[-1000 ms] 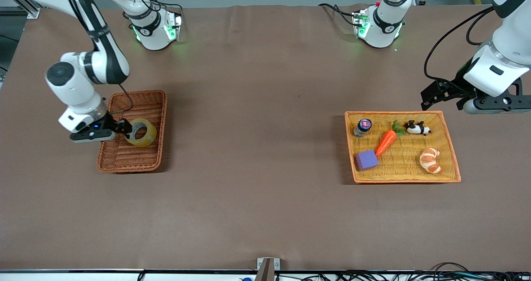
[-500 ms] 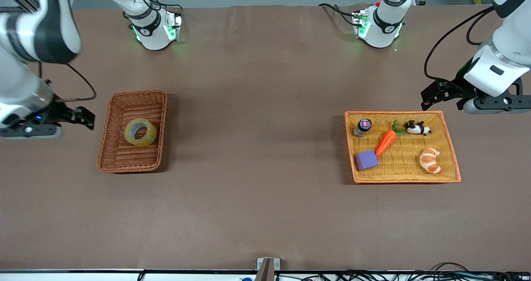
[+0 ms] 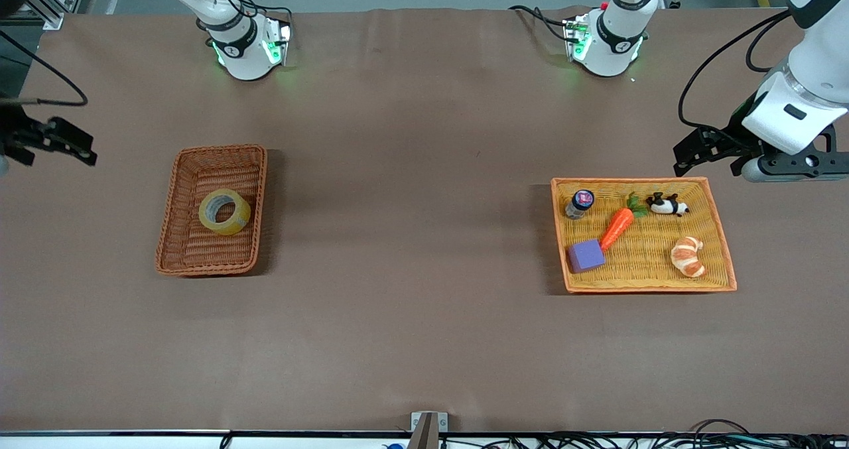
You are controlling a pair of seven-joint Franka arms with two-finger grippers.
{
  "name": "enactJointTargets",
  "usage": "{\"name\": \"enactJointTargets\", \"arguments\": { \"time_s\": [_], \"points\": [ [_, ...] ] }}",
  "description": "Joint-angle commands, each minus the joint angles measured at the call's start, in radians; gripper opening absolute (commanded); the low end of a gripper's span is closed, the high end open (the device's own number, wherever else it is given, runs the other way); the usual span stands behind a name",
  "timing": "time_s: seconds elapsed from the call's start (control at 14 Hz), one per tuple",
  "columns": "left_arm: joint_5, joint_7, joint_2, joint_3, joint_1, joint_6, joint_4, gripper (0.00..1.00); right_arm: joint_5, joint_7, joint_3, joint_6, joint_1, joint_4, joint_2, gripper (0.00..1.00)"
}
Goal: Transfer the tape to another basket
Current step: 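Open the right gripper and withdraw it from the basket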
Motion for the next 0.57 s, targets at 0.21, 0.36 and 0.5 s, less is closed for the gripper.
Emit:
{"name": "enactJointTargets", "arguments": {
  "time_s": [0.21,0.36,0.5],
  "points": [
    [0.017,0.015,0.006,0.003,0.001,-0.004,0.016,1.0,0.043,0.027,0.004,0.02,-0.004,0.023,0.014,1.0],
    [0.017,0.015,0.006,0.003,0.003,-0.004,0.017,1.0,0.052,0.024,0.003,0.045,-0.009,-0.003,0.012,1.0],
    [0.017,0.015,0.006,0.003,0.003,-0.004,0.016,1.0,0.058,0.02,0.0,0.045,-0.009,-0.018,0.001,1.0]
  ]
}}
